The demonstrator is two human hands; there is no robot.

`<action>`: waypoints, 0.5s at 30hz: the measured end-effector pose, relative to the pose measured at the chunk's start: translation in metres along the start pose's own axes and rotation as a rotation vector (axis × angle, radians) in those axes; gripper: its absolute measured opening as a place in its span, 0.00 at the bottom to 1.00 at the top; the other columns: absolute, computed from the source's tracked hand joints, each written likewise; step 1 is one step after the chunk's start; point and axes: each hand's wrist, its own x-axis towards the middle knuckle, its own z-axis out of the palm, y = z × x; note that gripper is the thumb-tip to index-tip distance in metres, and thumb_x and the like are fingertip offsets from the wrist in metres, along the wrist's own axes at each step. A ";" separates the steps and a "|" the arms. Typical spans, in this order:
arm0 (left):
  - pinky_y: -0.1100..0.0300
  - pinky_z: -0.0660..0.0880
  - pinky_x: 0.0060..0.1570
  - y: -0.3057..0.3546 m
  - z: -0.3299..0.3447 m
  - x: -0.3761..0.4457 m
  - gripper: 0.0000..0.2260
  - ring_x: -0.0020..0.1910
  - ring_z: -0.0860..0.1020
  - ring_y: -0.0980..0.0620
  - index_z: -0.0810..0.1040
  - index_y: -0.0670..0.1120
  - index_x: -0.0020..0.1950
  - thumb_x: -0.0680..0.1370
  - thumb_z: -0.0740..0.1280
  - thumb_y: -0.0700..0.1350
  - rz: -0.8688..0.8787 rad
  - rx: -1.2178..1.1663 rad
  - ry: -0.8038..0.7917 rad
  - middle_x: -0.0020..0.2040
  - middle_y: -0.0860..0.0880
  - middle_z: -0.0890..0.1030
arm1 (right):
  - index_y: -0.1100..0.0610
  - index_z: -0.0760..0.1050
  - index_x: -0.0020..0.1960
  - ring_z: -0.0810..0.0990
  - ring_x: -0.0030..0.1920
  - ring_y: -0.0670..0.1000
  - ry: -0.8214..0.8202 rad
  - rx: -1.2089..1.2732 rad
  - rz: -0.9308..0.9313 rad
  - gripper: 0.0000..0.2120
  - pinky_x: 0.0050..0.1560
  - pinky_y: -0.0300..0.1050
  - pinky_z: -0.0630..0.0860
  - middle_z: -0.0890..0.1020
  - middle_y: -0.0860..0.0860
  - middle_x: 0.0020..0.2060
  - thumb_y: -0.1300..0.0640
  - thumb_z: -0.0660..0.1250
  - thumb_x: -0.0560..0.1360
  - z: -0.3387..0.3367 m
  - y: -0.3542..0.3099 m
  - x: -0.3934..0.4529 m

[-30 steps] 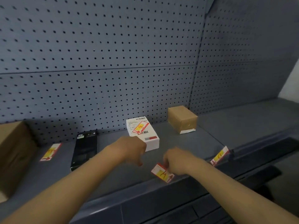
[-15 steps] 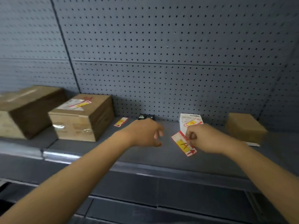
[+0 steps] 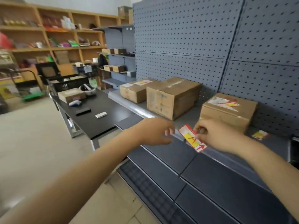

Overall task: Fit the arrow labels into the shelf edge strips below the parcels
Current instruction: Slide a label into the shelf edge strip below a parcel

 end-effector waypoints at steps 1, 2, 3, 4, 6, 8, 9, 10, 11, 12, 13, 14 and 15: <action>0.57 0.76 0.53 -0.025 -0.003 -0.011 0.13 0.53 0.79 0.54 0.77 0.52 0.59 0.75 0.67 0.51 -0.022 -0.001 0.003 0.54 0.56 0.81 | 0.48 0.76 0.42 0.77 0.37 0.45 0.015 0.007 -0.028 0.06 0.36 0.40 0.71 0.81 0.48 0.36 0.58 0.69 0.74 0.008 -0.020 0.017; 0.57 0.76 0.53 -0.047 -0.006 -0.021 0.13 0.53 0.78 0.55 0.77 0.53 0.59 0.76 0.67 0.52 -0.042 -0.004 0.003 0.54 0.56 0.81 | 0.49 0.76 0.43 0.78 0.37 0.46 0.029 0.014 -0.047 0.06 0.37 0.41 0.72 0.82 0.48 0.36 0.58 0.70 0.73 0.016 -0.039 0.032; 0.57 0.76 0.53 -0.069 -0.008 -0.029 0.12 0.52 0.78 0.56 0.77 0.53 0.58 0.76 0.67 0.52 -0.061 -0.006 0.001 0.53 0.57 0.81 | 0.49 0.77 0.43 0.79 0.38 0.47 0.032 0.023 -0.057 0.06 0.38 0.43 0.74 0.82 0.49 0.37 0.59 0.70 0.73 0.023 -0.055 0.047; 0.56 0.76 0.53 -0.090 -0.009 -0.035 0.12 0.52 0.78 0.56 0.76 0.54 0.58 0.75 0.67 0.52 -0.078 -0.005 0.001 0.52 0.57 0.80 | 0.49 0.77 0.43 0.80 0.39 0.48 0.023 0.029 -0.063 0.06 0.41 0.45 0.76 0.83 0.49 0.37 0.59 0.70 0.73 0.029 -0.069 0.062; 0.55 0.76 0.53 -0.128 -0.012 -0.041 0.11 0.50 0.76 0.58 0.76 0.54 0.57 0.75 0.67 0.53 -0.107 -0.005 0.004 0.51 0.58 0.80 | 0.50 0.78 0.44 0.80 0.40 0.48 0.001 0.026 -0.077 0.05 0.43 0.47 0.77 0.82 0.48 0.37 0.60 0.70 0.73 0.040 -0.091 0.092; 0.53 0.76 0.54 -0.164 -0.013 -0.041 0.11 0.51 0.77 0.58 0.77 0.54 0.57 0.75 0.68 0.54 -0.125 -0.020 0.015 0.51 0.58 0.80 | 0.48 0.77 0.43 0.80 0.39 0.47 0.000 0.022 -0.098 0.07 0.41 0.44 0.76 0.82 0.47 0.36 0.60 0.70 0.73 0.050 -0.108 0.123; 0.53 0.77 0.54 -0.182 -0.014 -0.039 0.12 0.51 0.77 0.57 0.77 0.54 0.57 0.75 0.68 0.54 -0.130 -0.028 0.022 0.51 0.58 0.81 | 0.46 0.76 0.41 0.80 0.38 0.46 0.001 0.019 -0.104 0.09 0.39 0.42 0.75 0.82 0.46 0.36 0.60 0.70 0.73 0.055 -0.115 0.139; 0.53 0.77 0.54 -0.199 -0.014 -0.035 0.12 0.51 0.78 0.56 0.77 0.53 0.57 0.75 0.68 0.54 -0.134 -0.032 0.027 0.51 0.57 0.81 | 0.45 0.74 0.40 0.80 0.38 0.46 0.000 0.021 -0.104 0.11 0.37 0.40 0.75 0.81 0.45 0.36 0.60 0.70 0.72 0.059 -0.121 0.155; 0.52 0.77 0.54 -0.216 -0.014 -0.031 0.12 0.51 0.78 0.55 0.77 0.53 0.57 0.76 0.68 0.54 -0.137 -0.037 0.029 0.51 0.57 0.81 | 0.45 0.74 0.39 0.80 0.37 0.45 -0.004 0.032 -0.102 0.12 0.36 0.39 0.75 0.82 0.45 0.35 0.61 0.70 0.72 0.065 -0.125 0.171; 0.52 0.77 0.54 -0.234 -0.014 -0.026 0.12 0.51 0.78 0.55 0.77 0.53 0.57 0.76 0.68 0.54 -0.140 -0.043 0.028 0.51 0.57 0.81 | 0.45 0.74 0.39 0.81 0.37 0.46 -0.005 0.049 -0.101 0.12 0.36 0.41 0.76 0.82 0.45 0.35 0.61 0.70 0.72 0.071 -0.128 0.187; 0.52 0.77 0.54 -0.250 -0.014 -0.021 0.12 0.51 0.78 0.56 0.77 0.53 0.57 0.75 0.68 0.54 -0.141 -0.047 0.028 0.51 0.57 0.81 | 0.45 0.75 0.39 0.81 0.37 0.47 0.001 0.063 -0.100 0.12 0.38 0.43 0.78 0.82 0.45 0.34 0.62 0.70 0.71 0.077 -0.130 0.203; 0.52 0.77 0.54 -0.267 -0.013 -0.016 0.12 0.51 0.78 0.56 0.77 0.53 0.57 0.75 0.68 0.54 -0.142 -0.049 0.027 0.51 0.57 0.81 | 0.45 0.75 0.40 0.80 0.36 0.46 0.015 0.071 -0.097 0.11 0.39 0.45 0.79 0.82 0.45 0.34 0.62 0.70 0.71 0.082 -0.131 0.218; 0.52 0.77 0.54 -0.283 -0.014 -0.010 0.12 0.51 0.78 0.56 0.77 0.53 0.57 0.75 0.68 0.54 -0.143 -0.051 0.021 0.52 0.57 0.81 | 0.45 0.76 0.40 0.80 0.36 0.45 0.029 0.077 -0.090 0.11 0.39 0.45 0.78 0.81 0.45 0.33 0.62 0.70 0.71 0.087 -0.132 0.233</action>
